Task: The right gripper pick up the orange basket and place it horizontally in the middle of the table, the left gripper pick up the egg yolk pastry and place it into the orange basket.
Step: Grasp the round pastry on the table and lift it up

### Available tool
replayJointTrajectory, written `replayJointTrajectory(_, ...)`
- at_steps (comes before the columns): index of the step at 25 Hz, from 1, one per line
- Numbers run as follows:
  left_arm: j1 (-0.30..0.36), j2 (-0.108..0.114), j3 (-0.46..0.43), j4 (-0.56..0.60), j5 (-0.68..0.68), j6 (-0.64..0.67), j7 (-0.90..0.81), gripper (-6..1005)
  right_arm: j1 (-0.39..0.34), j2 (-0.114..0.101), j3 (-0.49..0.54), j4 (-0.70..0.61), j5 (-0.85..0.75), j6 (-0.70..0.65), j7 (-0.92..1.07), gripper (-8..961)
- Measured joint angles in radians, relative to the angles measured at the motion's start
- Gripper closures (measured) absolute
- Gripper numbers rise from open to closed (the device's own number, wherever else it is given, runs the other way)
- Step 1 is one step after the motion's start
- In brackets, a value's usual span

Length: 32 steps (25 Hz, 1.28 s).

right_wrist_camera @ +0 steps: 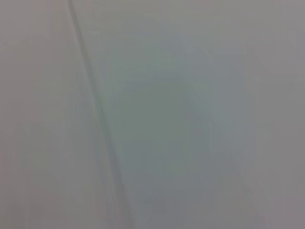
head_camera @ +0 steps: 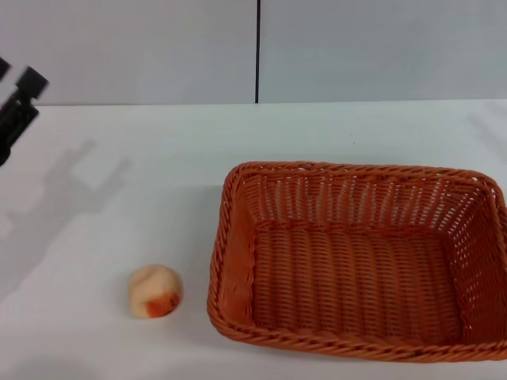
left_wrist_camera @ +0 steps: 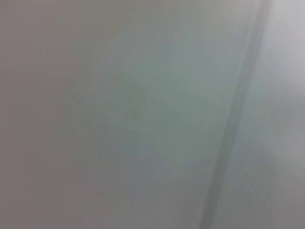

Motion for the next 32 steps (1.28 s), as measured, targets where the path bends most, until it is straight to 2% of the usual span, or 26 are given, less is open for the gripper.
replayJointTrajectory(2, 0.013, 0.023, 0.081, -0.061, 0.007, -0.001, -0.044, 199, -0.031, 0.000, 0.012, 0.085, 0.095, 0.001, -0.072, 415)
replayJointTrajectory(4, 0.022, 0.067, 0.177, -0.118, 0.056, -0.003, -0.096, 199, -0.058, -0.012, 0.043, 0.195, 0.163, 0.004, -0.128, 415)
replayJointTrajectory(5, 0.021, 0.090, 0.207, -0.131, 0.098, -0.007, -0.116, 199, -0.058, -0.012, 0.043, 0.195, 0.163, 0.004, -0.128, 415)
replayJointTrajectory(8, 0.015, 0.119, 0.223, -0.136, 0.203, -0.029, -0.138, 199, -0.073, -0.014, 0.066, 0.226, 0.170, 0.009, -0.137, 415)
replayJointTrajectory(9, 0.014, 0.130, 0.222, -0.137, 0.275, -0.043, -0.147, 199, -0.078, -0.011, 0.075, 0.229, 0.171, 0.015, -0.139, 415)
replayJointTrajectory(11, 0.013, 0.138, 0.222, -0.138, 0.341, -0.044, -0.164, 200, -0.082, -0.011, 0.086, 0.231, 0.172, 0.018, -0.139, 416)
replayJointTrajectory(17, 0.015, 0.136, 0.219, -0.139, 0.458, -0.012, -0.186, 202, -0.082, -0.017, 0.134, 0.244, 0.174, 0.018, -0.131, 415)
replayJointTrajectory(25, 0.047, 0.120, 0.229, -0.136, 0.482, 0.080, -0.174, 203, -0.062, -0.021, 0.149, 0.288, 0.174, 0.049, -0.136, 415)
replayJointTrajectory(32, 0.046, 0.086, 0.223, -0.132, 0.560, 0.137, -0.169, 202, -0.056, -0.022, 0.137, 0.291, 0.170, 0.053, -0.136, 416)
